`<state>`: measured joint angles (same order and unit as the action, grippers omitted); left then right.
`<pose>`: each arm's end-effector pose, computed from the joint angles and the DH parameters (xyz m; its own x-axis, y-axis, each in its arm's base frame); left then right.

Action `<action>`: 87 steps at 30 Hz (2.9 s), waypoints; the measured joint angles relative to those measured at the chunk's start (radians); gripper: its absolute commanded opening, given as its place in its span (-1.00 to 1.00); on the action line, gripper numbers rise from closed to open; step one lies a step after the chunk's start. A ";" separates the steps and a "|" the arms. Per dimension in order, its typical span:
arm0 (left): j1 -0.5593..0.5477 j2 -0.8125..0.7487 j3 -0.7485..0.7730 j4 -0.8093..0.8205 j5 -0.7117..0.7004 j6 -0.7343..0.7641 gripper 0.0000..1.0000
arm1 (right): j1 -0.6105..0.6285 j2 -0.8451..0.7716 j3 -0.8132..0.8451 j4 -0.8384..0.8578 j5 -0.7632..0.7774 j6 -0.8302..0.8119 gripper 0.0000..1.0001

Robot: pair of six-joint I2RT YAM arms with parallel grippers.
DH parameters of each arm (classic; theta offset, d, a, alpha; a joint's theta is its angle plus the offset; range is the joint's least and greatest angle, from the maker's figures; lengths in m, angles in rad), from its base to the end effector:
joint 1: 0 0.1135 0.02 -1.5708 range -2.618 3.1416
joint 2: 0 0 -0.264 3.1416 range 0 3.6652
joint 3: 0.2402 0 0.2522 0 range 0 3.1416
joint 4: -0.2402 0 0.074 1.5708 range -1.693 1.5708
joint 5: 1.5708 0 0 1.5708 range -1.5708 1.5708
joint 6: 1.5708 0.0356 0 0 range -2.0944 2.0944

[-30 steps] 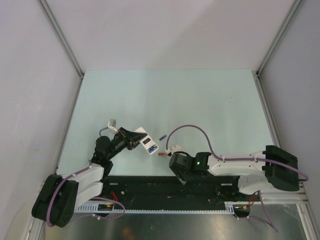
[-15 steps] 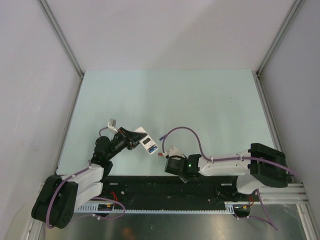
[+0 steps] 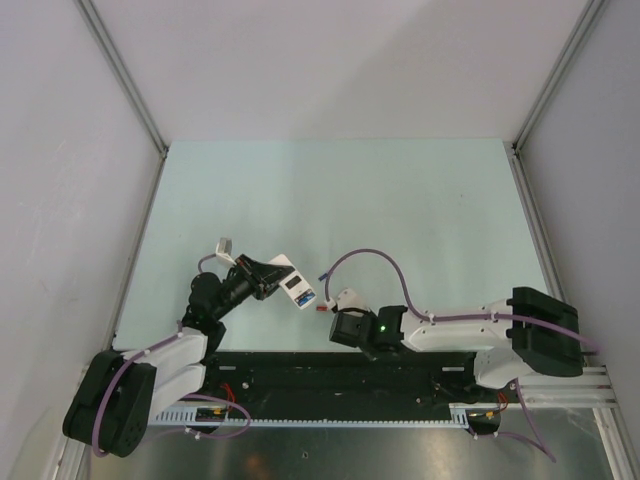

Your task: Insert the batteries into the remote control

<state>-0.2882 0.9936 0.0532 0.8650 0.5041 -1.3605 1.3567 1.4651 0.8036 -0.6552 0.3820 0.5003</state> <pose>0.1616 -0.0659 0.1643 -0.7101 -0.6826 -0.1726 0.0777 0.1676 -0.9828 0.0659 0.2407 0.1693 -0.6058 -0.6914 -0.3936 -0.6795 0.7070 -0.1960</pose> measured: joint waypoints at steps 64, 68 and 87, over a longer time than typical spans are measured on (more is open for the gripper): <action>0.000 -0.048 -0.001 -0.001 0.004 0.000 -1.00 | 0.002 0.009 0.032 -0.013 -0.054 0.023 0.50; 0.000 -0.048 -0.001 -0.001 0.005 0.000 -1.00 | -0.020 0.014 0.033 -0.025 -0.048 0.022 0.52; 0.000 -0.051 -0.001 -0.002 0.005 0.000 -1.00 | -0.027 0.088 0.033 0.016 -0.080 -0.005 0.43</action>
<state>-0.2886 0.9428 0.0525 0.8635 0.5087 -1.3605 1.3300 1.5528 0.8364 -0.6392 0.3019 0.4950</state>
